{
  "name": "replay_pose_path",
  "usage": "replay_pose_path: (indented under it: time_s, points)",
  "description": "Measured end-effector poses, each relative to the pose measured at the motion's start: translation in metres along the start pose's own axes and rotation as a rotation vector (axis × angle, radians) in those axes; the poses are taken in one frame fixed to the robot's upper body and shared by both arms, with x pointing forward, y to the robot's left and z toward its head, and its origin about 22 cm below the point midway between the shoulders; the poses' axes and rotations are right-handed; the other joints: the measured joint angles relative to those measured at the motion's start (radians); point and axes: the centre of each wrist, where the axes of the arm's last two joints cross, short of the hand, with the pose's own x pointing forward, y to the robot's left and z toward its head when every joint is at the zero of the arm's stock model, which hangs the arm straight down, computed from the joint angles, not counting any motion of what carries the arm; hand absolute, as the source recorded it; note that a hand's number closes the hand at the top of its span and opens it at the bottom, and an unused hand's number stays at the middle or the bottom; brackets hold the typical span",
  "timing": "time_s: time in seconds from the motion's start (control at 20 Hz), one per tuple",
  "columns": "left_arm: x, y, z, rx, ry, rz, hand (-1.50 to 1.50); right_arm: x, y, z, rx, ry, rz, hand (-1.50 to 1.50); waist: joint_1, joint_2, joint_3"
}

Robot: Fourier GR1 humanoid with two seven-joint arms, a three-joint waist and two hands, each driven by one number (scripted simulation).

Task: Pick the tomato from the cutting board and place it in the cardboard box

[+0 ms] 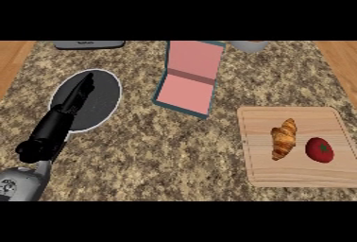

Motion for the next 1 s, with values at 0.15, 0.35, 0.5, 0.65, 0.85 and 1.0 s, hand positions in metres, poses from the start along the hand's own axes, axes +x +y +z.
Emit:
replay_pose_path:
  time_s: [0.15,0.35,0.5,0.65,0.85,1.0]
  points:
    - [0.003,0.002,-0.004,-0.012,-0.007,0.000,0.00,0.005,-0.012,0.000,0.104,0.032,0.099,-1.50,0.014,0.002,-0.001]
    - [0.003,-0.003,-0.006,-0.025,-0.014,-0.002,0.00,0.022,-0.012,-0.006,0.276,0.083,0.236,-1.50,0.028,0.005,-0.002]
    - [0.002,-0.005,-0.007,-0.035,-0.018,-0.003,0.00,0.044,-0.005,-0.013,0.384,0.114,0.309,-1.50,0.036,0.005,-0.002]
    - [0.000,-0.006,-0.009,-0.042,-0.020,-0.001,0.00,0.066,0.008,-0.022,0.459,0.148,0.380,-1.50,0.044,0.007,-0.002]
    - [0.000,-0.002,-0.012,-0.051,-0.024,-0.004,0.00,0.091,0.029,-0.027,0.526,0.210,0.461,-1.50,0.052,0.007,-0.002]
    - [0.003,0.000,-0.018,-0.053,-0.028,0.002,0.00,0.107,0.042,-0.033,0.570,0.258,0.496,-1.50,0.054,0.007,-0.001]
